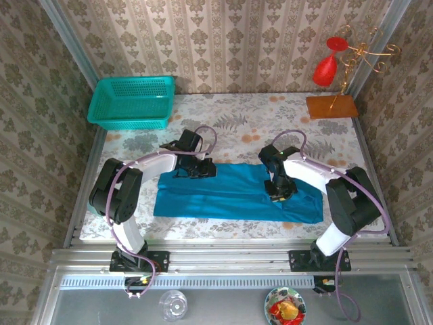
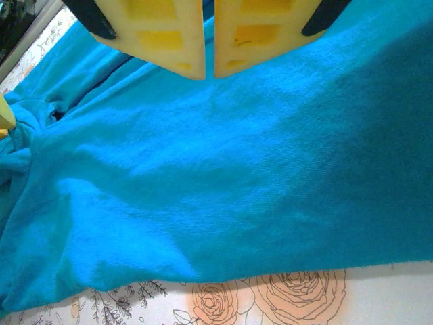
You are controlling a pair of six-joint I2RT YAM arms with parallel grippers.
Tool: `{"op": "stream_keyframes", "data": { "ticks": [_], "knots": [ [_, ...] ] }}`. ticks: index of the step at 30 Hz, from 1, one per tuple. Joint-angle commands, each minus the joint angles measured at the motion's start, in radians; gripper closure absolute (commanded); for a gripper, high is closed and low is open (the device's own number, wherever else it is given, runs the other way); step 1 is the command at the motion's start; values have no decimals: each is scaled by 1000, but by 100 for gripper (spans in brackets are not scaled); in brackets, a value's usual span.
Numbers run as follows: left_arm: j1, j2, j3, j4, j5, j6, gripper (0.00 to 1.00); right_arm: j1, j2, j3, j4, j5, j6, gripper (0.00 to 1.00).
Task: Fold the inside-out t-shirt
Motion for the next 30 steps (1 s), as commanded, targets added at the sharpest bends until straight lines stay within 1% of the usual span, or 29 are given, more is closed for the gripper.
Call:
{"op": "stream_keyframes", "data": {
  "ticks": [1, 4, 5, 6, 7, 8, 9, 15, 21, 24, 30],
  "knots": [
    [10, -29, -8, -3, 7, 7, 87, 19, -25, 27, -81, -15, -3, 77],
    [10, -28, -9, -3, 8, 8, 87, 34, -26, 35, -106, -5, 8, 77],
    [10, -26, -10, -3, 8, 8, 87, 38, -26, 37, -113, 4, 12, 75],
    [10, -27, -9, -2, 8, 9, 87, 41, -22, 39, -117, 16, 14, 70],
    [10, -27, -12, -5, 8, 11, 87, 46, -17, 42, -124, 42, 16, 62],
    [11, -27, -13, -2, 8, 11, 87, 48, -9, 48, -131, 77, 17, 58],
    [11, -27, -14, -2, 8, 9, 87, 49, -1, 52, -135, 105, 14, 58],
    [14, -32, -18, -3, 9, 11, 87, 61, 84, 104, -148, 162, -40, 58],
    [21, -39, -23, -4, 8, 11, 87, 63, 117, 110, -136, 80, -81, 61],
    [21, -41, -23, -7, 8, 10, 87, 69, 130, 119, -157, 67, -77, 64],
    [22, -42, -21, -12, 8, 15, 87, 87, 142, 132, -192, 45, -52, 65]
  ]
}}
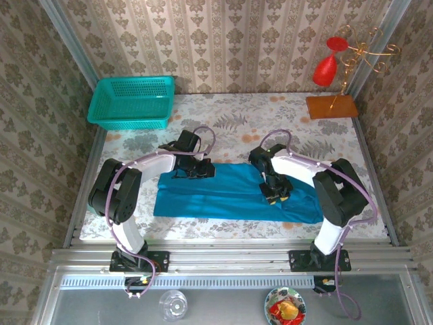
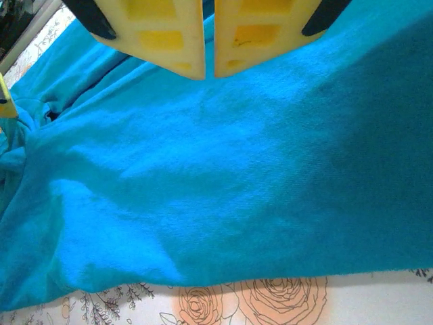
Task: Fold the inside-out t-shirt
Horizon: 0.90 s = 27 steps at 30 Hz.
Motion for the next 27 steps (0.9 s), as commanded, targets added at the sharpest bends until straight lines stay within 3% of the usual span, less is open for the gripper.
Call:
{"op": "stream_keyframes", "data": {
  "ticks": [1, 5, 9, 16, 19, 23, 27],
  "knots": [
    [10, -37, -6, -15, 7, 15, 87, 14, 20, 25, -65, -31, 7, 65],
    [12, -36, -7, -15, 10, 17, 87, 17, 28, 24, -79, -23, 26, 64],
    [12, -34, -6, -17, 12, 21, 87, 21, 43, 32, -101, 17, 47, 70],
    [15, -40, -10, -18, 11, 22, 87, 48, 38, 60, -121, 4, 80, 92],
    [16, -45, -14, -20, 11, 24, 87, 65, 31, 68, -121, -26, 103, 95],
    [22, -46, -16, -23, 11, 31, 87, 77, 39, 64, -91, -105, 138, 95],
    [30, -52, -18, -36, 11, 41, 87, 81, 45, 59, -83, -126, 159, 84]
  ]
}}
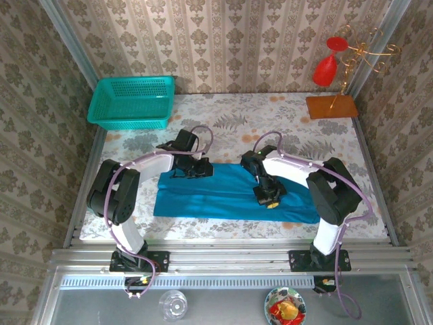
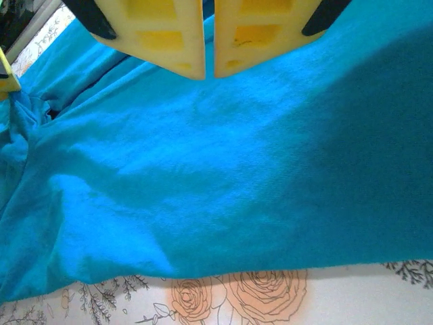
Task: Fold the inside-out t-shirt
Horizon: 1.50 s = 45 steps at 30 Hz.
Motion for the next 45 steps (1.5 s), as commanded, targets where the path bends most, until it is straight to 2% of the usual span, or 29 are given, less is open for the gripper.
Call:
{"op": "stream_keyframes", "data": {
  "ticks": [1, 4, 9, 13, 16, 18, 20, 23, 26, 30, 34, 37, 45],
  "knots": [
    [11, -41, -12, -31, 11, 34, 87, 5, 5, 10, -13, -49, 44, 80],
    [18, -47, -12, -39, 10, 38, 87, 3, -21, 18, -10, -78, 43, 73],
    [33, -53, -9, -49, 7, 46, 87, -41, -98, 37, 20, -125, 37, 70],
    [52, -61, -7, -72, -4, 72, 87, -165, -154, 29, 52, -88, 59, 66],
    [118, -59, -8, -100, -14, 97, 87, -271, -201, 2, 110, -75, 99, 64],
    [156, -48, -2, -131, -15, 104, 87, -347, -255, -53, 206, -133, 137, 61],
    [185, -40, 3, -165, -30, 124, 87, -422, -306, -146, 327, -213, 189, 53],
    [218, -35, -2, -200, -47, 145, 87, -521, -332, -262, 432, -293, 243, 51],
    [251, -37, -35, -205, -55, 140, 87, -603, -338, -356, 481, -311, 289, 47],
    [315, -37, -110, -191, -81, 97, 88, -701, -348, -451, 489, -275, 355, 44],
    [356, -58, -181, -170, -108, 63, 88, -725, -391, -496, 485, -229, 398, 43],
    [368, -80, -207, -166, -121, 53, 88, -725, -457, -475, 458, -216, 373, 44],
    [368, -200, -183, -225, -147, 53, 86, -725, -478, -296, 330, -154, 80, 47]
  ]
}}
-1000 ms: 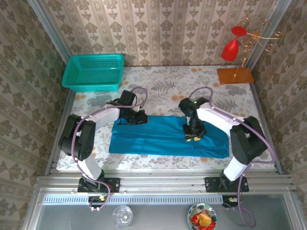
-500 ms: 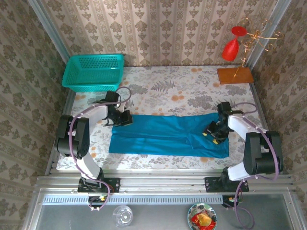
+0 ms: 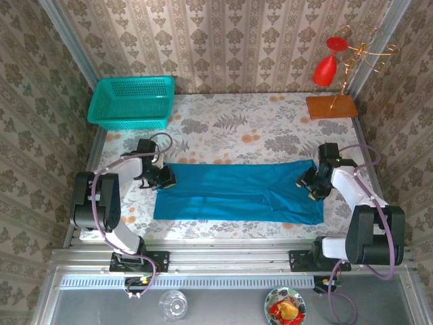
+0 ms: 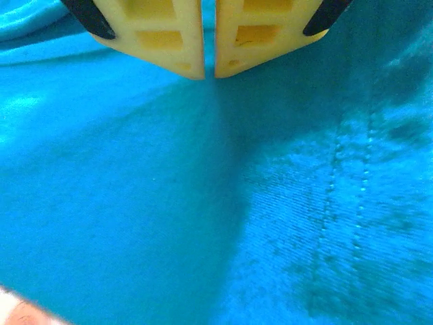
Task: Fold the inside-out t-shirt
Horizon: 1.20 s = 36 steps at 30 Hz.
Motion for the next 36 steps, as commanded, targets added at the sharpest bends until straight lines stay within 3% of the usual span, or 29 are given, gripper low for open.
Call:
{"op": "stream_keyframes", "data": {
  "ticks": [1, 10, 13, 24, 29, 36],
  "knots": [
    [2, -63, 13, -69, -41, -14, 85, -4, 9, 87, -85, 45, -182, 47],
    [-18, -59, -80, -2, -37, -105, 83, -4, 149, 178, -134, 136, -383, 49],
    [15, -24, -99, 9, -40, -131, 88, -3, 196, 189, -140, 147, -390, 48],
    [152, -29, -121, 2, -74, -95, 88, 13, 307, 209, -144, 176, -401, 32],
    [172, -33, -116, -2, -59, -81, 88, 40, 360, 217, -126, 122, -429, 24],
    [184, -13, -99, 3, -54, -81, 88, 88, 420, 196, -101, 94, -414, 24]
  ]
}}
